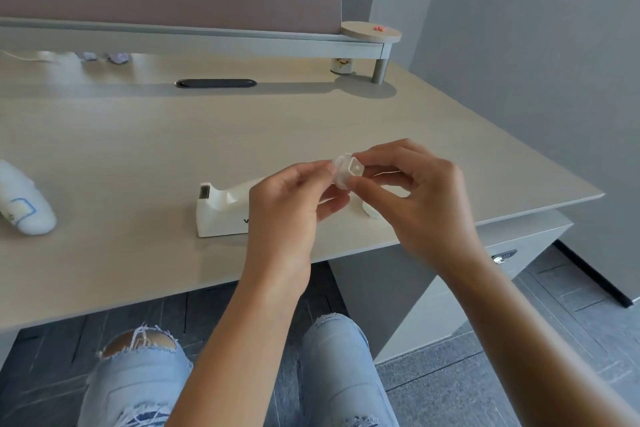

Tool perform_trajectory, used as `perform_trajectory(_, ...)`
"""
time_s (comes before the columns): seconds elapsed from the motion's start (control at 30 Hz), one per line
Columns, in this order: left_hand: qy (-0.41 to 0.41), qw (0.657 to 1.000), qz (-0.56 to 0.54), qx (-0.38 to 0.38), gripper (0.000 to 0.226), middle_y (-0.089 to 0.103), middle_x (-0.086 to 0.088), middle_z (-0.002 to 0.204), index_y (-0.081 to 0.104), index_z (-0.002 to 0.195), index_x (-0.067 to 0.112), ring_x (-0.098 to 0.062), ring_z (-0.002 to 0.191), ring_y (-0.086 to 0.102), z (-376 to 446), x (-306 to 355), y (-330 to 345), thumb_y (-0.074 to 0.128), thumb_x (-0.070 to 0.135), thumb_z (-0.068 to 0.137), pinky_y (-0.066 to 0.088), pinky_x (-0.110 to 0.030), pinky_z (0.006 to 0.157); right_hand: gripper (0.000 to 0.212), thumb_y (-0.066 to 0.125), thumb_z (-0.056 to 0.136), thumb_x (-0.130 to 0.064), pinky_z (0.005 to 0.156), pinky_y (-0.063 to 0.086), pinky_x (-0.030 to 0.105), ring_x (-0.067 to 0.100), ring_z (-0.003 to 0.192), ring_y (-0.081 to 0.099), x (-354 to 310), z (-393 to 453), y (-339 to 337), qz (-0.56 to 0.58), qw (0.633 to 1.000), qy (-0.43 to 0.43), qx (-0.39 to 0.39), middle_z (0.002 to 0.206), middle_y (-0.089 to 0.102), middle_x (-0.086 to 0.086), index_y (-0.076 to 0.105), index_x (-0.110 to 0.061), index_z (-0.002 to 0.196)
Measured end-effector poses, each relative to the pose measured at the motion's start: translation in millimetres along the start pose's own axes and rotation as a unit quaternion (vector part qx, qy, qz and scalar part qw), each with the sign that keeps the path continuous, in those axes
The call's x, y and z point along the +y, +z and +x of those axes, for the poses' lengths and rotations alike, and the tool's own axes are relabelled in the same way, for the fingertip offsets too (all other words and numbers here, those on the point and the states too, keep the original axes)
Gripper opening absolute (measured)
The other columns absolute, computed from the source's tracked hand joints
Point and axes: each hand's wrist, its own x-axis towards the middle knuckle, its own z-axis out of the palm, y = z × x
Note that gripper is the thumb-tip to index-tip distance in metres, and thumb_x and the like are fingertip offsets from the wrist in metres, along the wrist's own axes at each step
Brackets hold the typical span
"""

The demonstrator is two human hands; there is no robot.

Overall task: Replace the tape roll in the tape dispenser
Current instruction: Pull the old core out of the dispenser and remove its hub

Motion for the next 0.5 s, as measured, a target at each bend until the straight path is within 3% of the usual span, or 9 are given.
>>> perform_trajectory(0.2,0.008,0.999,0.022,0.023,0.009,0.077,-0.008,0.077,0.08,0.093,0.001,-0.017,0.074,0.072,-13,-10,5,0.072,0.003,0.092,0.066,-0.034,0.082,0.008,0.083,0.088,-0.019,0.081,0.061,0.02,0.009,0.084,0.078,-5,-19,-6,-0.033,0.999,-0.01,0.006,0.095,0.077,-0.007,0.08,-0.017,0.095)
perform_trajectory(0.27,-0.004,0.999,0.02,0.032,0.009,0.077,-0.012,0.079,0.08,0.093,-0.001,-0.019,0.075,0.072,-16,-14,6,0.071,0.001,0.092,0.067,-0.034,0.08,0.009,0.082,0.088,-0.015,0.083,0.061,0.02,0.007,0.085,0.079,-3,-27,-11,-0.003,1.0,0.024,0.006,0.094,0.079,-0.007,0.079,-0.017,0.097)
perform_trajectory(0.37,-0.02,0.998,0.047,0.036,0.01,0.078,-0.009,0.08,0.081,0.089,0.004,-0.022,0.075,0.074,-16,-19,10,0.072,0.003,0.092,0.067,-0.032,0.078,0.014,0.081,0.089,-0.011,0.085,0.063,0.03,0.014,0.084,0.081,7,-33,-26,0.059,0.992,0.106,0.041,0.092,0.083,0.002,0.079,-0.011,0.102)
perform_trajectory(0.5,0.017,0.981,0.183,0.064,0.011,0.081,-0.002,0.081,0.083,0.096,0.011,-0.02,0.068,0.08,-2,-31,18,0.073,0.01,0.091,0.063,-0.028,0.073,0.01,0.081,0.089,-0.015,0.078,0.065,0.035,0.022,0.082,0.08,29,-33,-48,0.087,0.975,0.181,0.1,0.088,0.082,0.007,0.079,-0.016,0.099)
